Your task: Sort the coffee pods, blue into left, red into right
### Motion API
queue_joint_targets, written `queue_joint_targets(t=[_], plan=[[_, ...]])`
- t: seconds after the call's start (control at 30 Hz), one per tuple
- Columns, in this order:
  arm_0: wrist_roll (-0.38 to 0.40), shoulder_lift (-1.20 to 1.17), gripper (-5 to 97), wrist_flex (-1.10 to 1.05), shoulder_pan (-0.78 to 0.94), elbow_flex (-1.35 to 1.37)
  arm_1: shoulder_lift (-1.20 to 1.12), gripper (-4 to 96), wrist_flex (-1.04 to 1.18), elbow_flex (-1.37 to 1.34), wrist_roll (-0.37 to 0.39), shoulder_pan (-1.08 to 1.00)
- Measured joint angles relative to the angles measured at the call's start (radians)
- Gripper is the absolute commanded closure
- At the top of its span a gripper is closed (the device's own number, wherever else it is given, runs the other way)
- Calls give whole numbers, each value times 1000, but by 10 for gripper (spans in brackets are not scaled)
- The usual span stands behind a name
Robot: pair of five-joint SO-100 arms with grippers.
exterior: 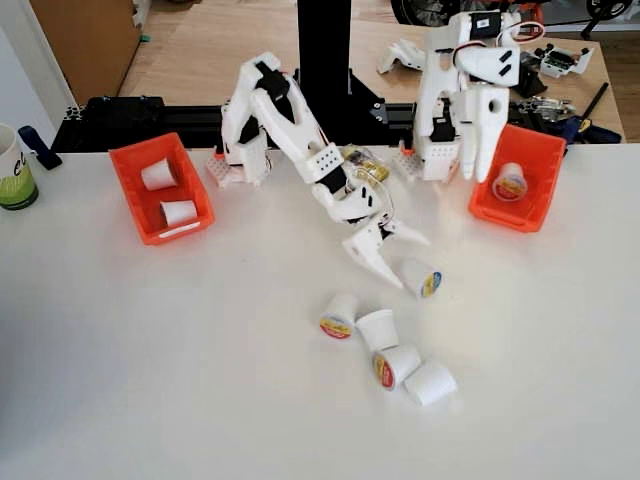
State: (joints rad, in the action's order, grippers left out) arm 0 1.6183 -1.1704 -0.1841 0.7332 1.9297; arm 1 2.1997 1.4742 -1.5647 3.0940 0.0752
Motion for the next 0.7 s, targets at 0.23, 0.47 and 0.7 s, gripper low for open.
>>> queue_joint_targets(t=[0.23, 0.47, 0.7], plan=[[64, 54, 684, -69, 0, -14, 11, 742, 12, 0, -11, 0], [155, 57, 715, -55, 0, -14, 15, 752, 12, -6, -12, 5], [176, 14, 728, 60, -34, -15, 15, 754, 12, -9, -32, 3]])
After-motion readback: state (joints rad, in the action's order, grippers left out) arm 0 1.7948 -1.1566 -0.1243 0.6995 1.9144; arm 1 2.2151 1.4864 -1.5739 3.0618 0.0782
